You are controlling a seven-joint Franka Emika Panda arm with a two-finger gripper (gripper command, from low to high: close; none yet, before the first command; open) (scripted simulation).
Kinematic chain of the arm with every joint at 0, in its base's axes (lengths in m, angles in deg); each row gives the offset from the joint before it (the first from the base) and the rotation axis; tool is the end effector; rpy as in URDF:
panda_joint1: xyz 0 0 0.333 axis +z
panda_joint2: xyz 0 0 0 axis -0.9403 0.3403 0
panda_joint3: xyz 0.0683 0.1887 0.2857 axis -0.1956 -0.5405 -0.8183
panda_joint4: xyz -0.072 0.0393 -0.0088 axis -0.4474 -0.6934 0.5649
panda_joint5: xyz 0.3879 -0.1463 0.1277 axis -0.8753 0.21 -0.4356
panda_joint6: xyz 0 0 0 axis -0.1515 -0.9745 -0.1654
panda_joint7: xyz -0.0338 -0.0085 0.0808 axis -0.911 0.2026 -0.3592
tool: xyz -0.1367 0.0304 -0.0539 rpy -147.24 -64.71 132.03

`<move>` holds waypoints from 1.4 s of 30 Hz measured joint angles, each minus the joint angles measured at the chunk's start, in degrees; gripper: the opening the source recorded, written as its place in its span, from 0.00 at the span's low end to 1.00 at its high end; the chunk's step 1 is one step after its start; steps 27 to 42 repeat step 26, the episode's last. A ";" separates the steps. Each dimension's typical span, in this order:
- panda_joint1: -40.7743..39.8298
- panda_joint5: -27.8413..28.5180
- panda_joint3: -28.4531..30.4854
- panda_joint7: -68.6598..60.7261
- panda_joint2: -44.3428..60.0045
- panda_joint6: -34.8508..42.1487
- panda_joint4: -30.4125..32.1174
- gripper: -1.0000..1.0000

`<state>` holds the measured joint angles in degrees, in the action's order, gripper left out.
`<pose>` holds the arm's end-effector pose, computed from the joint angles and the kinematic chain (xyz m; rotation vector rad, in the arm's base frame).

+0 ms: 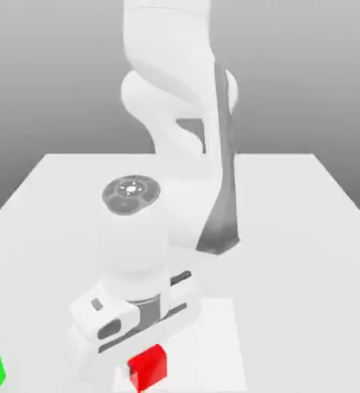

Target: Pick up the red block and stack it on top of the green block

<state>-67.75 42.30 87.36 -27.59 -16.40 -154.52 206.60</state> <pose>0.4989 -0.0590 0.1174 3.1315 -0.2435 -0.0019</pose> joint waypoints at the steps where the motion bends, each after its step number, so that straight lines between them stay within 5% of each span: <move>1: 0.28 0.80 0.44 0.59 -1.91 1.57 0.31 0.00; 12: -7.68 -5.03 13.87 21.70 0.40 15.91 -14.43 0.00; 15: -11.13 -9.41 14.00 23.87 6.57 14.05 -18.22 0.00; 16: -12.04 -10.71 13.17 23.36 8.62 12.52 -18.63 1.00; 42: -10.69 -7.64 15.35 25.83 4.18 16.51 -18.48 1.00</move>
